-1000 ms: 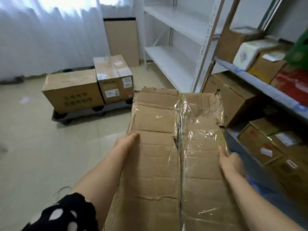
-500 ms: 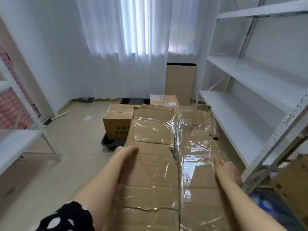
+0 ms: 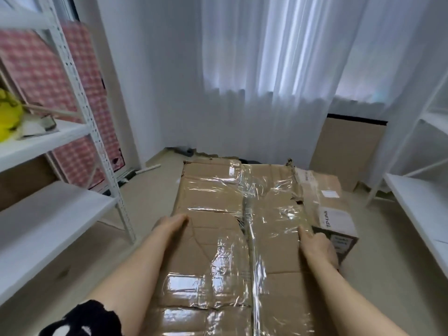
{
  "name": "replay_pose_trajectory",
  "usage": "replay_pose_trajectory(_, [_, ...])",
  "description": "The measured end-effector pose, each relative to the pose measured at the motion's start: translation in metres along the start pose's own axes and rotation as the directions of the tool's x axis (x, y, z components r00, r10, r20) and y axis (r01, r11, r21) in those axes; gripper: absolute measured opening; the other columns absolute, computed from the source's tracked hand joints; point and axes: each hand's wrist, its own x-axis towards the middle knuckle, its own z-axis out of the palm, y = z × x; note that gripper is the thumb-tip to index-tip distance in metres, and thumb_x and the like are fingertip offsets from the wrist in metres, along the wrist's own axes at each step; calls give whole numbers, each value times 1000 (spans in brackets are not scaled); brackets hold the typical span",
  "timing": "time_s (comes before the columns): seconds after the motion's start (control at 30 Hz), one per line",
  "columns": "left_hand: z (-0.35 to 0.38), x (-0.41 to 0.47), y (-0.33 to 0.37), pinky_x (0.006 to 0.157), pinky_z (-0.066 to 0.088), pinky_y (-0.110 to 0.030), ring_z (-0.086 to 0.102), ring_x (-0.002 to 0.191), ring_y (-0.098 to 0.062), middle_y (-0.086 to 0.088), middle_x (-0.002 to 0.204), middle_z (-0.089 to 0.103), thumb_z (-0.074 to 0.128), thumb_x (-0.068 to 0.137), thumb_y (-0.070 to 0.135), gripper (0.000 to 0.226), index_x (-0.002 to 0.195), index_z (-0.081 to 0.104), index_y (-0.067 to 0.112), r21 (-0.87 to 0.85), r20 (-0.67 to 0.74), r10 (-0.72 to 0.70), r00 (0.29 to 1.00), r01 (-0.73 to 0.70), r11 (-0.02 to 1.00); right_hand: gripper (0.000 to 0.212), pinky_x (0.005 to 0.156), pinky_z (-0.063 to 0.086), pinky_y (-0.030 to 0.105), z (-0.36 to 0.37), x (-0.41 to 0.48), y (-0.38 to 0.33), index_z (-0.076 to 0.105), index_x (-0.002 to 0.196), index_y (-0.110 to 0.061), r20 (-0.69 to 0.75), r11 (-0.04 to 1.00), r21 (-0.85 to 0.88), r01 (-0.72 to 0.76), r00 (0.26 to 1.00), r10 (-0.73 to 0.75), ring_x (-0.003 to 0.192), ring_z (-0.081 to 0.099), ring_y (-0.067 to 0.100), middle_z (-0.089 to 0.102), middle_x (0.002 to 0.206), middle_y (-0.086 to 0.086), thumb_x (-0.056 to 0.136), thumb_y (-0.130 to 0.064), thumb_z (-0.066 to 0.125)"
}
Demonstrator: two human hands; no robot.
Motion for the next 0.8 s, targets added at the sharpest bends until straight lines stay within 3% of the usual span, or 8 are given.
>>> replay_pose_trajectory(0.07, [-18,50,20,72,45,-27,63,87,-27,-13,90,63,61,79,43,44,104,65,7,-27,-8,-12,1000,12,1000,59,88,42,39,24,24,-51,58,121,-1,7,999,3,40,999,-40,114,55,38,59,123,20,95,-52,43])
replay_pose_trajectory(0.13, [-37,97,43,78,49,-31,65,91,-29,-14,95,65,59,72,50,58,109,65,6,-41,-3,-46,999,46,998,56,91,42,41,46,46,-99,59,120,-5,34,997,23,71,997,-71,113,55,38,59,122,19,94,-51,43])
replay_pose_trajectory(0.23, [-55,191,71,86,51,-37,66,98,-32,-18,108,67,58,56,55,73,110,65,6,-65,-21,-64,998,62,996,59,89,43,40,78,81,-164,61,118,-3,62,996,8,90,994,-91,113,55,38,59,123,21,95,-53,41])
replay_pose_trajectory(0.4, [-85,316,125,86,53,-47,70,89,-32,-16,96,71,60,40,54,76,102,69,10,-131,-77,-58,995,47,990,61,86,40,38,132,148,-264,59,117,1,84,989,-2,146,986,-146,115,53,38,58,123,22,97,-53,38])
replay_pose_trajectory(0.53, [-103,339,198,87,51,-37,66,91,-30,-11,109,66,67,54,49,69,110,62,9,-206,-87,-49,995,30,978,57,78,40,38,182,215,-340,59,111,-1,113,984,30,178,977,-180,107,56,38,62,113,19,96,-53,39])
replay_pose_trajectory(0.63, [-111,391,243,81,52,-36,66,90,-31,-12,109,67,68,48,46,81,120,60,11,-249,-146,-73,987,35,968,54,75,39,38,219,267,-401,58,106,-3,156,980,57,189,968,-195,102,57,37,62,108,17,96,-53,40])
replay_pose_trajectory(0.73, [-118,425,289,75,46,-33,63,97,-32,-14,108,63,65,79,31,46,113,58,1,-258,-205,-77,976,22,966,55,75,41,38,249,310,-459,57,107,-5,169,977,68,200,963,-209,101,58,36,62,107,15,95,-55,40])
replay_pose_trajectory(0.8, [-125,460,313,78,46,-33,62,104,-32,-17,115,62,60,87,27,42,118,57,0,-260,-249,-97,964,30,965,56,73,41,36,267,336,-498,57,108,-4,162,975,61,214,962,-222,100,58,35,62,106,15,94,-56,40])
